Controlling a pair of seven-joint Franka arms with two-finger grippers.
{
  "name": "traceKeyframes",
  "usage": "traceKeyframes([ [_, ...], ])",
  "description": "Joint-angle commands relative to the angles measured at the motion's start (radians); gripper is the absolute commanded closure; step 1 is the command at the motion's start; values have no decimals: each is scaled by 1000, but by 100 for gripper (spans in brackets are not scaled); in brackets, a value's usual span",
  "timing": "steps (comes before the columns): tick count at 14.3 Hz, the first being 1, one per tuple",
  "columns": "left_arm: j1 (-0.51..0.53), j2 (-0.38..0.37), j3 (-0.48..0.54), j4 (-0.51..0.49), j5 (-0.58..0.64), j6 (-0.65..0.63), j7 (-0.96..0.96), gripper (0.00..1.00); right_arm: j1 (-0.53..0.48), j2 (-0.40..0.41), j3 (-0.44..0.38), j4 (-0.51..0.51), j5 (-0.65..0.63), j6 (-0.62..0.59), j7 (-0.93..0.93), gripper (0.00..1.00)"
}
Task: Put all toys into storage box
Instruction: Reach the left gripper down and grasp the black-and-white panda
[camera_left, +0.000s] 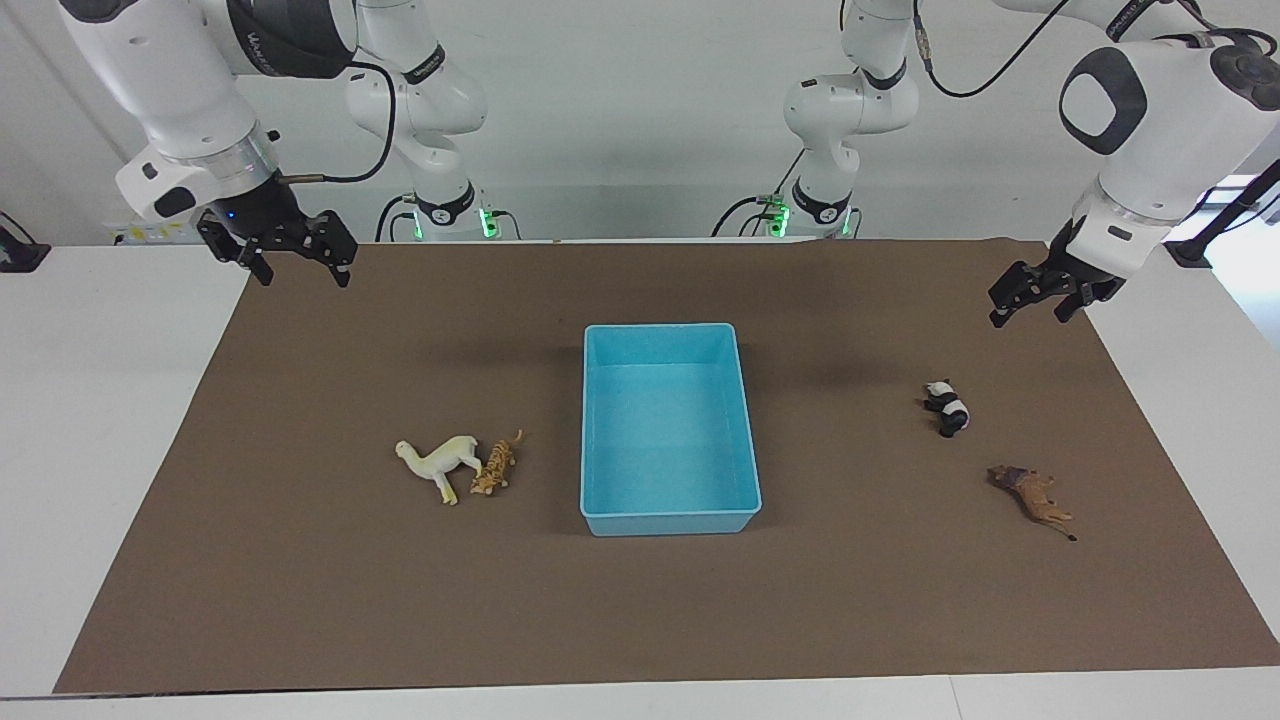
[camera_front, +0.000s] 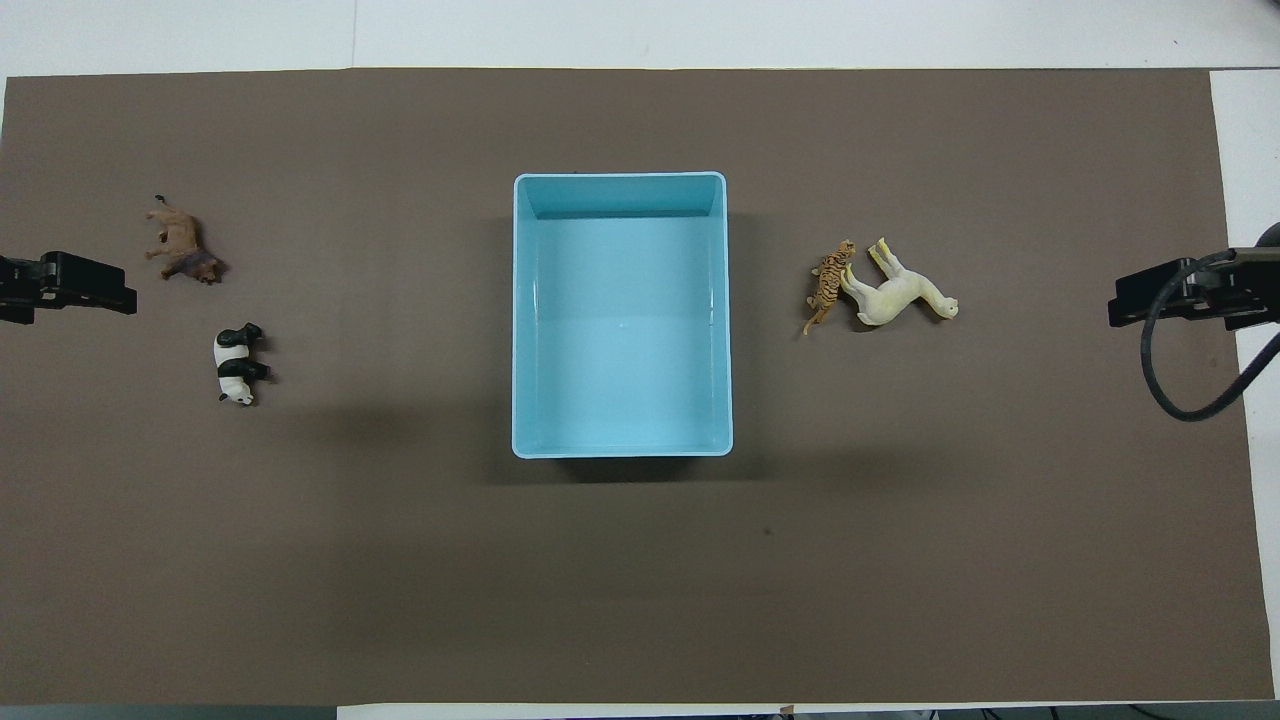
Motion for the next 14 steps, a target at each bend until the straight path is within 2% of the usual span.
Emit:
traceKeyframes([
  [1, -2, 10, 4, 13, -11, 7, 6, 0, -12, -22, 8, -27, -12, 7, -18, 0],
  [6, -2, 5, 4, 13, -10, 9, 14, 0, -12, -22, 8, -27, -12, 7, -18, 0],
  [9, 6, -29, 5, -7, -8, 2, -5, 0, -12, -22, 8, -27, -12, 7, -18, 0],
  [12, 42, -36, 8, -79, -7, 125, 13, 0, -12, -22, 8, -27, -12, 7, -18, 0],
  [14, 39, 3, 8, -111, -7, 192, 7, 0, -12, -22, 8, -27, -12, 3, -18, 0],
])
